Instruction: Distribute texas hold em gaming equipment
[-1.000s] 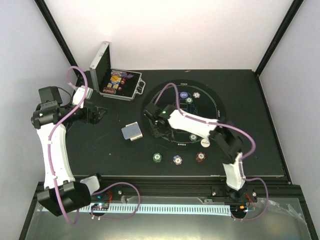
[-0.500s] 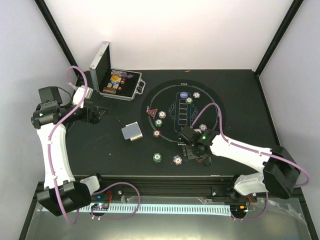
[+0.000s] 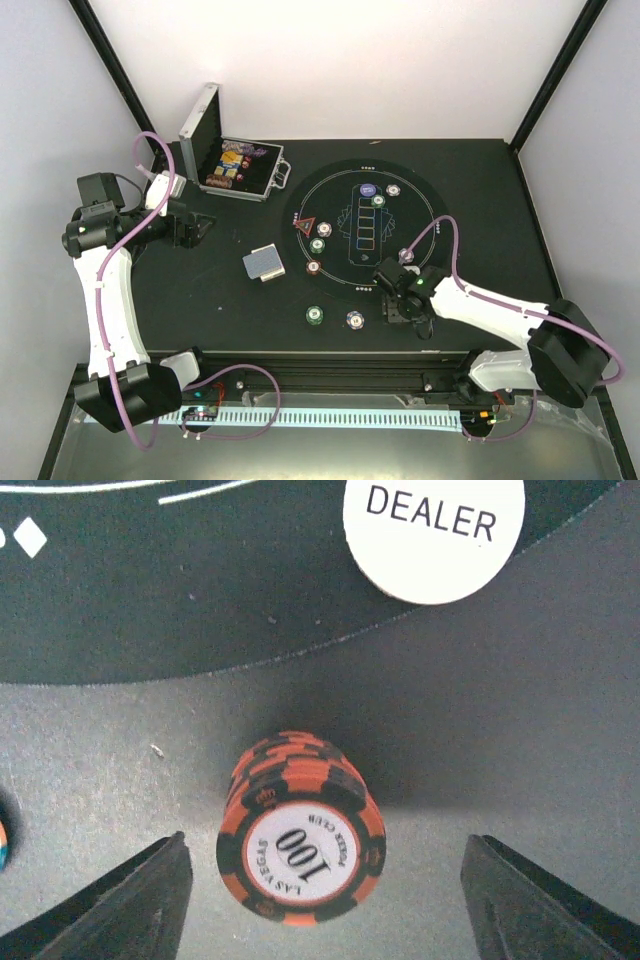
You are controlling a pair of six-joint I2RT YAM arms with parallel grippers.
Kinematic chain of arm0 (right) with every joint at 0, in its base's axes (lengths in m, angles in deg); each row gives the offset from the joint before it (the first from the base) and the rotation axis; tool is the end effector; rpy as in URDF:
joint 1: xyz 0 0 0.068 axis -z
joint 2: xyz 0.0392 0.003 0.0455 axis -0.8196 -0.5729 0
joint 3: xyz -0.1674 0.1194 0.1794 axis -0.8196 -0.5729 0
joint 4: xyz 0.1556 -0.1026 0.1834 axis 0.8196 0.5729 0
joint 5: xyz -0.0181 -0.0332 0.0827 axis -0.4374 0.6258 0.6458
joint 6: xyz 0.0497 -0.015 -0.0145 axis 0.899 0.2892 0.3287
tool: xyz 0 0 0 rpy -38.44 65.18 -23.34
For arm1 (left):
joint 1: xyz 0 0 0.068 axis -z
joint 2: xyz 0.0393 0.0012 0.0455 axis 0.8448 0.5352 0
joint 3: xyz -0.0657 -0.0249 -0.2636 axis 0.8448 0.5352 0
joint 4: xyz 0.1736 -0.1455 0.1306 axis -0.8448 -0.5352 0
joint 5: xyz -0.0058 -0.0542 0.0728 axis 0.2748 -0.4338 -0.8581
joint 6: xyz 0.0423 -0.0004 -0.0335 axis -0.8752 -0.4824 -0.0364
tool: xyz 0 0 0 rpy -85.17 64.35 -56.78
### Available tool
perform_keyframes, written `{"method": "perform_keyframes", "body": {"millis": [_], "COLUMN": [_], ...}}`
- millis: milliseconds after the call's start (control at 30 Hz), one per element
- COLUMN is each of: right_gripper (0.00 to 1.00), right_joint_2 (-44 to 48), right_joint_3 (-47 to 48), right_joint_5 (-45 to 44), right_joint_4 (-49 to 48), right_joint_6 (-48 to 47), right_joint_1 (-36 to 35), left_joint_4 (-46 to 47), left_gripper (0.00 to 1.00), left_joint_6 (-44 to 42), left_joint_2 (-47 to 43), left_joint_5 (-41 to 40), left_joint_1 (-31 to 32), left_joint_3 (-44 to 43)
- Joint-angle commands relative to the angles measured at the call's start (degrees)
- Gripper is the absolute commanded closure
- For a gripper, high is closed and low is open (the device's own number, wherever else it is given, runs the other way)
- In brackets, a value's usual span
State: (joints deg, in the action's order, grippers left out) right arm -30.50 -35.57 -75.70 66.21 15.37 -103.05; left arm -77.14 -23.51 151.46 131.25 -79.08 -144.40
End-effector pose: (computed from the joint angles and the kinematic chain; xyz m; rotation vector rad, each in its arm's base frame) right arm 0.1364 0.1412 0.1745 -0.0275 2.9091 -0.0547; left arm 0.1917 0.0479 0.3755 0.4442 2.1732 -0.5214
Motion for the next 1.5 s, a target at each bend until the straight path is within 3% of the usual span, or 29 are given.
{"method": "perform_keyframes", "body": {"millis": [0, 800, 1067, 1233, 1467], "right_gripper": [0.28, 0.61, 0.62, 0.62, 0.63], "right_joint_2": [-1.0, -1.2, 0.9, 1.6, -5.6], "right_joint_3": [0.1, -0.7, 2.7, 9.5, 26.3], "right_joint_5": [0.9, 2.8, 2.2, 0.7, 0.3], "right_joint_4": [-3.8, -6.1, -2.2, 1.8, 5.1], "right_joint_6": [-1.5, -3.6, -4.8, -6.8, -14.8], "right_joint_1": [2.1, 4.0, 4.0, 4.6, 12.9], "left_joint_4": [-0.6, -1.1, -0.9, -0.9, -1.2], "left_gripper": [0.01, 0.01, 0.01, 0.01, 0.01], "left_joint_6": [-0.7, -0.4, -0.3, -0.4, -0.4], "left_joint_2": [-0.1, -0.3, -0.3, -0.3, -0.2], "left_joint_5": [1.4, 1.1, 1.2, 1.2, 1.2], "left_joint_1": [-0.5, -0.5, -0.5, -0.5, -0.5], "left_joint_3": [-1.5, -2.6, -2.5, -2.4, -2.4]}}
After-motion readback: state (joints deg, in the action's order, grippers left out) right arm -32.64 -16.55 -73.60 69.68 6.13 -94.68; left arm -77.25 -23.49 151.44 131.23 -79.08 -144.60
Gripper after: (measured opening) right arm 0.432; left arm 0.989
